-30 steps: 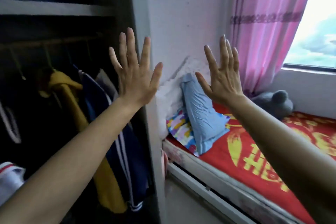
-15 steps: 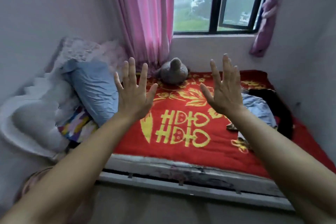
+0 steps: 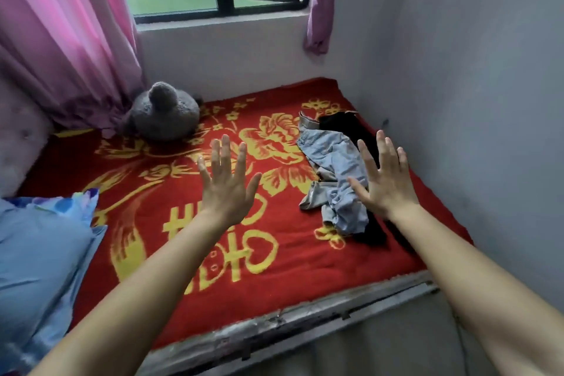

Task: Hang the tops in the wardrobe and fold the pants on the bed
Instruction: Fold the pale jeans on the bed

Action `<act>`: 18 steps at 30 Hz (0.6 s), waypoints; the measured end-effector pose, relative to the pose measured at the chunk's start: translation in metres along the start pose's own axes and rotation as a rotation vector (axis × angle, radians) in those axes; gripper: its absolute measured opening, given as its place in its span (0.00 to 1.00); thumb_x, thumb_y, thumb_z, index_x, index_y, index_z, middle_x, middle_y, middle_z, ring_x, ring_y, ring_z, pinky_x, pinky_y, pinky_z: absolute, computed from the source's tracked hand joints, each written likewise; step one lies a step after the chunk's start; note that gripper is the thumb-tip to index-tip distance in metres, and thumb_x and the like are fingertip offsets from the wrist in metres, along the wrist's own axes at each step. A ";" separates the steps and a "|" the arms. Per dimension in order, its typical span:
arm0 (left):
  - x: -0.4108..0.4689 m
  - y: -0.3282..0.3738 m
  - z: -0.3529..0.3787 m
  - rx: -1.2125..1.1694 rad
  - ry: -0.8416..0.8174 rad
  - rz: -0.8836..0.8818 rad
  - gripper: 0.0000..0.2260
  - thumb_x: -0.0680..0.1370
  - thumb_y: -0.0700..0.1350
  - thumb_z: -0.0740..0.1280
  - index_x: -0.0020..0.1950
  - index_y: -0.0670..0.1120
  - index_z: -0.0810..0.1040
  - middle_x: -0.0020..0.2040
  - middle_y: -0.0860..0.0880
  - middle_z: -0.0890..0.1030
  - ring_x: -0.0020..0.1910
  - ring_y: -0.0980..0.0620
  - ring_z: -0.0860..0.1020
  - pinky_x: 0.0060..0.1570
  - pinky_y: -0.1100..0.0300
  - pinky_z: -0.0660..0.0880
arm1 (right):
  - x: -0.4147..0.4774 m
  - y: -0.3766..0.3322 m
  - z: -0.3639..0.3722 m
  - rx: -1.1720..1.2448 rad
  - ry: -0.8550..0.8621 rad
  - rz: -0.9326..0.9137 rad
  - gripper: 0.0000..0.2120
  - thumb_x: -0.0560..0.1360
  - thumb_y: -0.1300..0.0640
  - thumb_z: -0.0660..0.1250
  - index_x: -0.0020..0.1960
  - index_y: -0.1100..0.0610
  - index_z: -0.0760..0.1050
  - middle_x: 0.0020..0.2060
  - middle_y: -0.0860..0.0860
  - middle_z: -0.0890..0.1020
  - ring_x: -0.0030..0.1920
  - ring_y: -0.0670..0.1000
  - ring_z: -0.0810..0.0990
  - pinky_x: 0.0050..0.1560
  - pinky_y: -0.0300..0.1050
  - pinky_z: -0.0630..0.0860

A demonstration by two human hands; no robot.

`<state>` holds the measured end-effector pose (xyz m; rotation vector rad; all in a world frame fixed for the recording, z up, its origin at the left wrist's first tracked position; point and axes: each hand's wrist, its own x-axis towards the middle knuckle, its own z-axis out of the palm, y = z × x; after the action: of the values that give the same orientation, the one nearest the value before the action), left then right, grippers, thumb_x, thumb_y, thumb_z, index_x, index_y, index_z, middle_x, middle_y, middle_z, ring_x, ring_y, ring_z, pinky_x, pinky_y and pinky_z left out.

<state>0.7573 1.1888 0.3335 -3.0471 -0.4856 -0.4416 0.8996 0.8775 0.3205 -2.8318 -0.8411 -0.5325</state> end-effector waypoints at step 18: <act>0.179 0.195 0.246 -0.128 -0.450 0.074 0.31 0.82 0.63 0.48 0.81 0.51 0.46 0.81 0.43 0.41 0.79 0.44 0.39 0.75 0.37 0.45 | 0.070 0.223 0.209 0.071 -0.342 0.293 0.41 0.79 0.37 0.57 0.82 0.51 0.41 0.80 0.63 0.43 0.80 0.63 0.48 0.78 0.61 0.47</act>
<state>1.0479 1.0744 0.1522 -3.2728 -0.3626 0.2348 1.1388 0.7755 0.1451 -2.9469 -0.4597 0.0216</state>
